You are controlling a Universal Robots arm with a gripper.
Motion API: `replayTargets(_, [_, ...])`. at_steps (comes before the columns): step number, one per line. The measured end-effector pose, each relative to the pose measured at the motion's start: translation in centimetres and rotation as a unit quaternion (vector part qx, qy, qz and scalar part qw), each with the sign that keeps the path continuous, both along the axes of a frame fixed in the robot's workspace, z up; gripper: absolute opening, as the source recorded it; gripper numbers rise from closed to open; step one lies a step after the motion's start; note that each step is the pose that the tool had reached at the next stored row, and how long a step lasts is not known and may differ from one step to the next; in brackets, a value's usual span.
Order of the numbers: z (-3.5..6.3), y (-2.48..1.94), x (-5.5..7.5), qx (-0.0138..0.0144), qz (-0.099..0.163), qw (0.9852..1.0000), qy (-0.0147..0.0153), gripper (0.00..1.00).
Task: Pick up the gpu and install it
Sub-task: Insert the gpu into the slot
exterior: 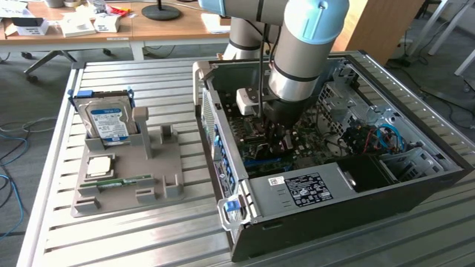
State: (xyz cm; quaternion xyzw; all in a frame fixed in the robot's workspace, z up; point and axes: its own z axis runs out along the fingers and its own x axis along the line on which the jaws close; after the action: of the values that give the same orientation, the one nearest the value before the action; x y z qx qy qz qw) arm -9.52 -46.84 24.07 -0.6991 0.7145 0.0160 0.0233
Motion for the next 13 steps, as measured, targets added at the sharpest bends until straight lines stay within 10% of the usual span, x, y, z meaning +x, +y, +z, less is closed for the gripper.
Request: replayTargets(13, [0.00,0.00,0.00,0.0000,0.000,1.0000,0.0000,0.26])
